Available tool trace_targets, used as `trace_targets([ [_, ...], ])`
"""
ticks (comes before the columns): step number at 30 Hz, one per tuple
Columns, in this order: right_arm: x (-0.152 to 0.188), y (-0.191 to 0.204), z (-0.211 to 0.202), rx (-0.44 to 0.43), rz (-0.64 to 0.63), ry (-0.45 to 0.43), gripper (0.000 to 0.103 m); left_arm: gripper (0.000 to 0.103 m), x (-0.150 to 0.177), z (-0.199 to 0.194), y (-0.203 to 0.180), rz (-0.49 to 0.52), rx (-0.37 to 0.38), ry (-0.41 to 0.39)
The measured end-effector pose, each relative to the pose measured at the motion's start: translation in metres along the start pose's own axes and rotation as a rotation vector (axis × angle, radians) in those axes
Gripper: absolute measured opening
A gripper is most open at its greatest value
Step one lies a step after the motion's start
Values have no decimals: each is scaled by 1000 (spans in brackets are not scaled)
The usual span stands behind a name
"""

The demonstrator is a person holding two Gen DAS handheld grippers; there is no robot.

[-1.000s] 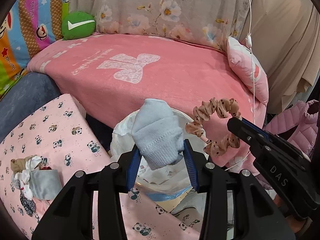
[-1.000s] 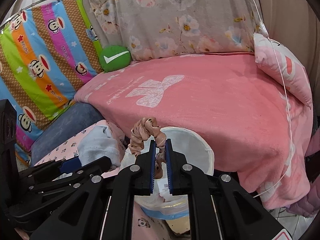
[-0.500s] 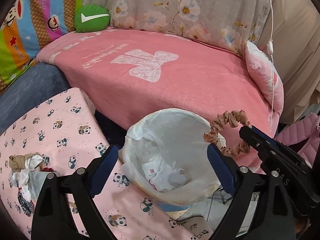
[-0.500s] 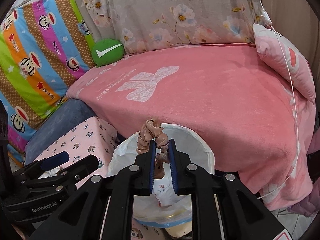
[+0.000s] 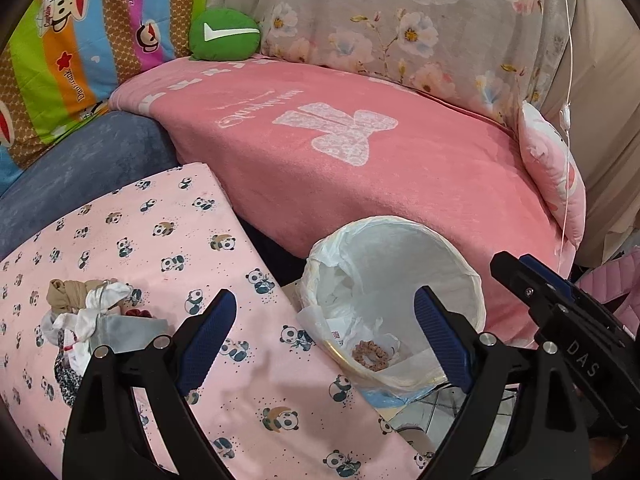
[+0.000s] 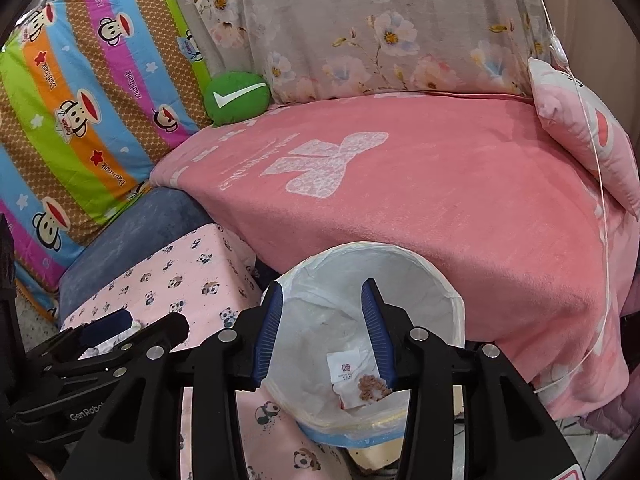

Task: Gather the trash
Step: 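Move both tools back over the remaining pile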

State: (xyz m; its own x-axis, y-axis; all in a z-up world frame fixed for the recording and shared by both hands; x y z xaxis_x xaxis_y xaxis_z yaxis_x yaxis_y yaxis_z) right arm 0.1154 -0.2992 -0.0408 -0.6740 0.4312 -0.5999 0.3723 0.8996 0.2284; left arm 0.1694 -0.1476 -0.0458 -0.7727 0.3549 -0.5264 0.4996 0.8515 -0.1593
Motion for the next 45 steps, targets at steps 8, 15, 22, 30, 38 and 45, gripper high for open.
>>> trace_targets([
  [8,21,35,-10,-32,-46,12,44,86,21,-18,33,-61,-28,-5],
  [15,43,77,-14,-64,-108,34,45,86,38,-32,65,-123,-52,-11],
  [22,66,112,-13,-90,-150,65,52,86,59,-43,100,-200,-67,-9],
  [30,89,146,-9,-109,-198,103,52,86,83,-54,138,-286,-92,-10],
  [38,106,171,-4,-117,-231,129,52,86,100,-62,168,-344,-107,-8],
  [45,120,186,4,-118,-254,160,52,86,116,-61,192,-379,-138,6],
])
Point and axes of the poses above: each gripper's, at about its wrist camera, not at the fingertips, and z roughly the way its jaws point, y to its left, x to its underside, the point moved 6 cm from there along z, roughly the way its jaws point, and after that the axes turned 12 degrees about y, right-handed, at the moved point
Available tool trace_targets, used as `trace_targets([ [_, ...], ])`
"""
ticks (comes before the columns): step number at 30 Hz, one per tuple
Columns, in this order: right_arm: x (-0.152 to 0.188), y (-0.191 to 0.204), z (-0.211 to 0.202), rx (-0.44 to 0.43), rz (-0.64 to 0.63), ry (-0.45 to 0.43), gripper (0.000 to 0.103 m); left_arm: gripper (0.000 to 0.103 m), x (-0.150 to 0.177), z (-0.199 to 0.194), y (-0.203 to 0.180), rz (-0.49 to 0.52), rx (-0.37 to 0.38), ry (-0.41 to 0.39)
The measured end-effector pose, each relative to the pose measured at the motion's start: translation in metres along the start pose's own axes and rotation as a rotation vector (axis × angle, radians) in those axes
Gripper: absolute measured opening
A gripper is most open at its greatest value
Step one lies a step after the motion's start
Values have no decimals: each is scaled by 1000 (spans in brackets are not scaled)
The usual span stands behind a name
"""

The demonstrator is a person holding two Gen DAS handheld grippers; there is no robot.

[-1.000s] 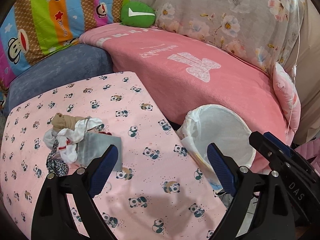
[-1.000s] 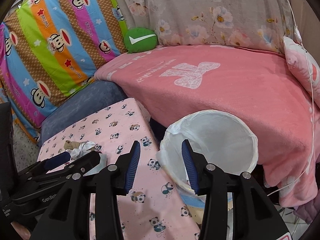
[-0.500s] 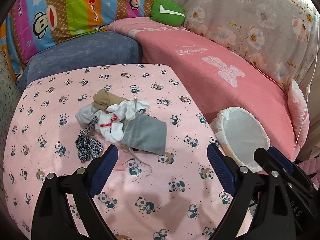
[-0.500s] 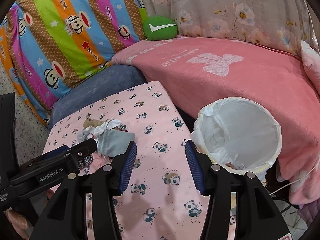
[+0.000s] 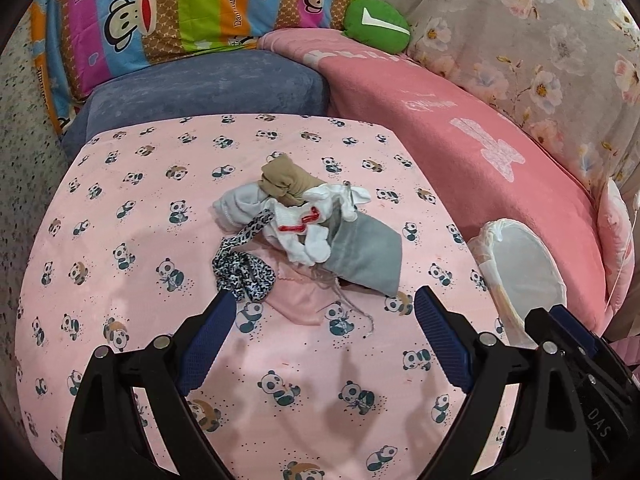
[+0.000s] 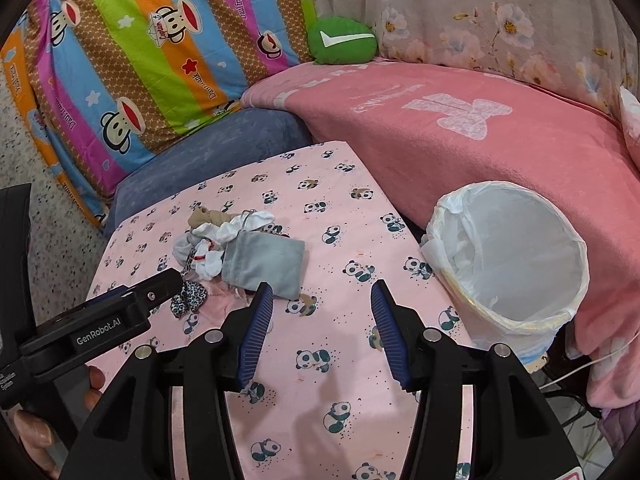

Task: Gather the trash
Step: 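Move both tools back over the remaining pile, then grasp the leopard-print strap with the left tool while the right tool grasps the grey pouch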

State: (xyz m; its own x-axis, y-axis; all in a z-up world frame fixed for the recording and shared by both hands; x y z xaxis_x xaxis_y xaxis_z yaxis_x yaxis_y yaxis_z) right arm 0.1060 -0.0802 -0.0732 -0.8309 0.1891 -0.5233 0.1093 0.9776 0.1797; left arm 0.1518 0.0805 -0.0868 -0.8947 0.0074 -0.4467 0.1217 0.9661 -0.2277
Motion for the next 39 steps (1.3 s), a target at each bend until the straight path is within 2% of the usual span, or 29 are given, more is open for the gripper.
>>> trace_targets([
  [7,7,13,18,-4,-19,41,52,86,11,15,44,-62,-58,40],
  [16,15,34,49,-13,-49,104,53,86,15,33,91,-186,-95,86],
  [21,13,43,64,-12,-65,125,53,86,10,46,102,-207,-93,112],
  [27,5,50,83,-12,-66,142,53,85,-1,61,98,-174,-56,126],
  [30,0,52,92,-7,-65,144,53,73,-6,70,91,-145,-36,143],
  [32,-5,51,99,-4,-54,147,52,56,-8,78,90,-144,-4,169],
  [33,-6,50,101,-2,-48,149,53,53,-8,81,89,-146,8,180],
  [35,-11,48,107,-8,-31,155,53,34,-7,87,89,-150,28,198],
  [39,-20,49,116,-23,-16,160,53,14,-7,88,89,-154,53,206],
])
Point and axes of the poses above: each gripper's, at about its wrist camera, not at the fingertips, and z roughly the way its jaws point, y to its left, x to its underside, the point moved 6 cm from there along z, roughly the way its jaws point, and after that the axes turned 12 degrees about y, right-handed, at the moved point
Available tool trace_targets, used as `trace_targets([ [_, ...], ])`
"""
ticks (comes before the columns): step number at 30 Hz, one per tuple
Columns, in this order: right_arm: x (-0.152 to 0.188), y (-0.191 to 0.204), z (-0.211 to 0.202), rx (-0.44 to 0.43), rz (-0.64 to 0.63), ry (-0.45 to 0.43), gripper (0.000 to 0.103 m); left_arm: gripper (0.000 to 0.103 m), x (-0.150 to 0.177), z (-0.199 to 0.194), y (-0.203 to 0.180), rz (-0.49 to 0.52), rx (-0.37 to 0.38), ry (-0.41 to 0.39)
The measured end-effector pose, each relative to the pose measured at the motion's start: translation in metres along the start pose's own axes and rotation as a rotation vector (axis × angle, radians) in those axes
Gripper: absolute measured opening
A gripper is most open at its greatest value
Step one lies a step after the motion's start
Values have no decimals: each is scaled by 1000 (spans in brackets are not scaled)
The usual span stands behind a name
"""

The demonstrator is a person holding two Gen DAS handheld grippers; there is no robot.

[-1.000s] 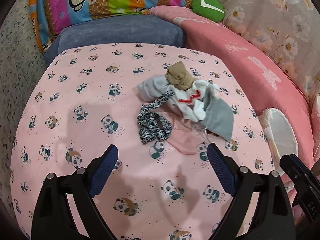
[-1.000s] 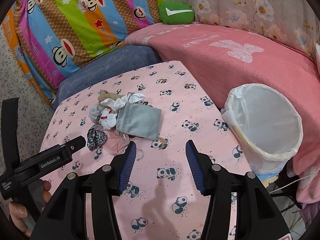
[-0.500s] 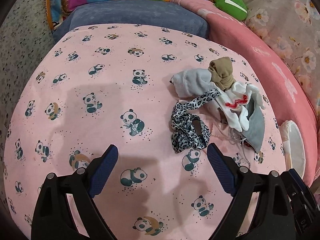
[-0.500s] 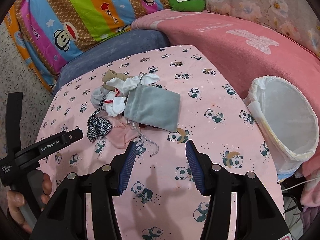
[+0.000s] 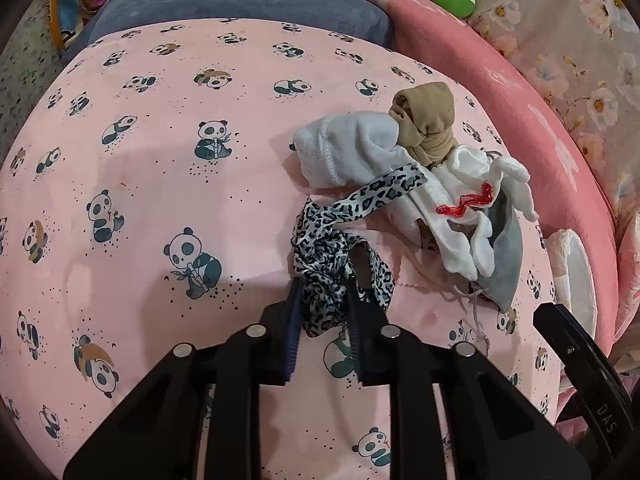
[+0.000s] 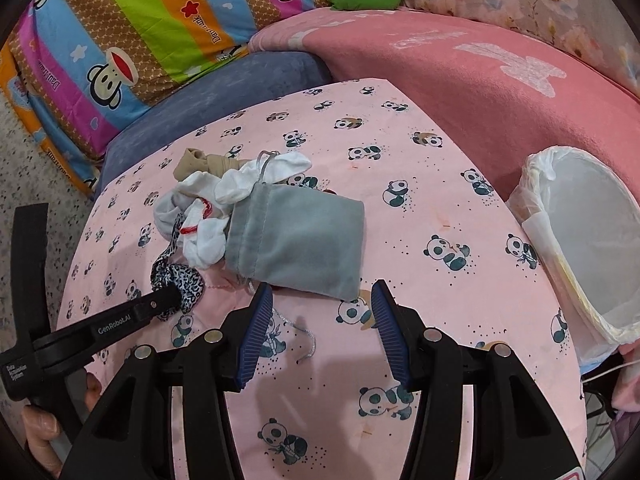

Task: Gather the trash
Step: 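Grasp the leopard-print strap with the left tool while the right tool grasps the grey pouch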

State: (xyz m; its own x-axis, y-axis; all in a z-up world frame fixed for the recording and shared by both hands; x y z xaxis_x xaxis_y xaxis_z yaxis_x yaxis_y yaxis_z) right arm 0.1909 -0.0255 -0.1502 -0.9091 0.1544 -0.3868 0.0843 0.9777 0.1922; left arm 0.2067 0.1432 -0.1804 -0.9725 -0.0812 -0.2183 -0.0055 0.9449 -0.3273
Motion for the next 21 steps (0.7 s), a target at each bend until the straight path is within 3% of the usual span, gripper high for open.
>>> trace_targets([
  [4,-10,12,6,-19,-22,-5,53,10,0,-6,-1,0,27,-9],
  [16,-42,34,39,-53,-6,21,53,10,-7,-20,-19,51,14,-45],
  [17,-42,32,42,-56,-1,31,50,10,-7,-21,-21,57,11,-46],
  [21,-33,24,45,-81,19,51,25,10,-5,-21,-29,72,9,-48],
])
Point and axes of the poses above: each gripper's, at about its wrist camera, not at the fingertips, and z roughly the way its jaws point, y to its left, x to its underside, the point moved 6 cm from there along z, roughly the way its jaws point, and after that the axes turned 12 degrees about y, right-handed, at the moved point
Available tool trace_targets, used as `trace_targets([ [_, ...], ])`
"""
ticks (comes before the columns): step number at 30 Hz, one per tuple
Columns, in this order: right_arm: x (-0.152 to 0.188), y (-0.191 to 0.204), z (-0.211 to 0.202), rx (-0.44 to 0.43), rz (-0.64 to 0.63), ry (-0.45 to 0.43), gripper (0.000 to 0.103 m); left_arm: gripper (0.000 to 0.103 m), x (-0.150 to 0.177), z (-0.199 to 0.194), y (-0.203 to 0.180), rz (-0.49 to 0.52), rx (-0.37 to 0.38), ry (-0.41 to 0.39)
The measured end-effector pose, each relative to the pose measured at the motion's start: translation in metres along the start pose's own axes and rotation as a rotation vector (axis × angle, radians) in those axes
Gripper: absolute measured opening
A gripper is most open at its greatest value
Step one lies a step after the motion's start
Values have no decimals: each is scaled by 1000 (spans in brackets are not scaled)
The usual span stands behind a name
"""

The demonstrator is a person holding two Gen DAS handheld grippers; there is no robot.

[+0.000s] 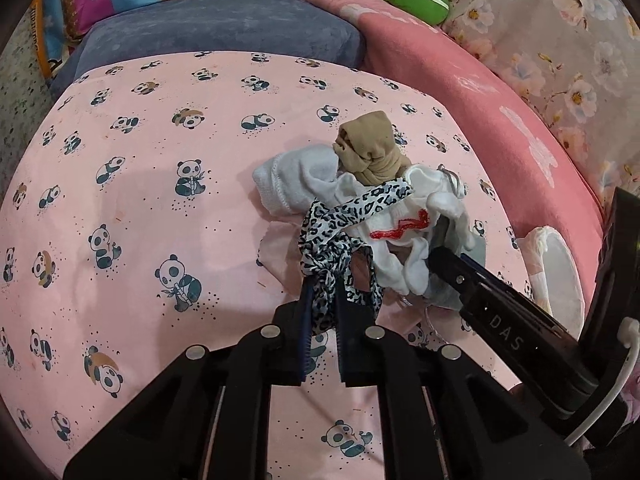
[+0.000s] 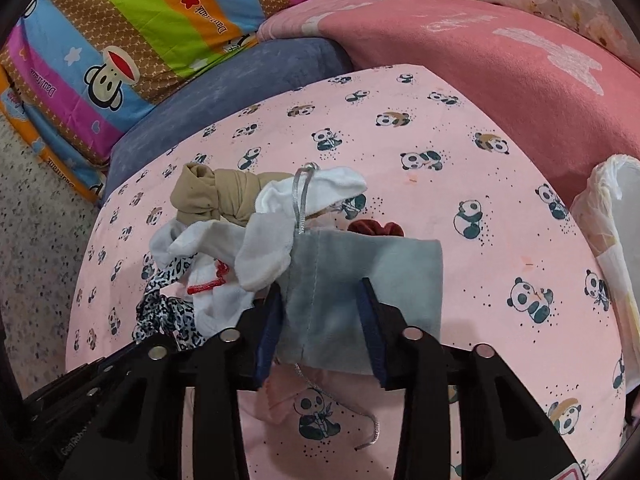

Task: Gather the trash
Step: 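Grasp the leopard-print strap with the left tool while the right tool grasps the grey pouch, then carry the strap and grey pouch over the bin and open both tools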

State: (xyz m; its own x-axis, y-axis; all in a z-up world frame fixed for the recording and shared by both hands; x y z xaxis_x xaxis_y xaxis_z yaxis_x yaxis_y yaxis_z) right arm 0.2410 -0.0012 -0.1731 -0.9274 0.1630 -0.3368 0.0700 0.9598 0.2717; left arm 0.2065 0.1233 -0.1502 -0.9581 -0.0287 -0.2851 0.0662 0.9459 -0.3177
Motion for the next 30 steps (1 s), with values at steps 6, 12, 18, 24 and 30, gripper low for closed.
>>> trace_targets([
  [6,22,-16,-15,-9,16,-8,7,10,11,-6,-15,29,1,-9],
  [12,44,-32,-45,-23,44,-38,7,10,23,-16,-38,68,8,-22],
  [18,58,-49,-82,-26,58,-93,7,10,33,-30,-73,130,17,-49],
  [24,69,-70,-124,-29,79,-158,7,10,44,-42,-119,212,29,-75],
  [30,77,-102,-163,-21,116,-224,7,10,53,-52,-165,299,48,-96],
])
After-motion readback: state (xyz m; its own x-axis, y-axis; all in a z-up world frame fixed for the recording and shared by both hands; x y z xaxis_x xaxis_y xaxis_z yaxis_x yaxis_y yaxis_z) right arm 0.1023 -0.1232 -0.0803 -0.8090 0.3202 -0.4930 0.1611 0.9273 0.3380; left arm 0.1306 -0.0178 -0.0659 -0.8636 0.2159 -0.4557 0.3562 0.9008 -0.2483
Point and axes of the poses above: each gripper's, at about its wrist camera, not at the fingertips, and z roughly the way its jaws point, y to its left, x to its underside, the point moved 6 cm from there along z, roughly the way its jaws point, and after that the axes turned 12 degrees about y, right-handed, at the moved point
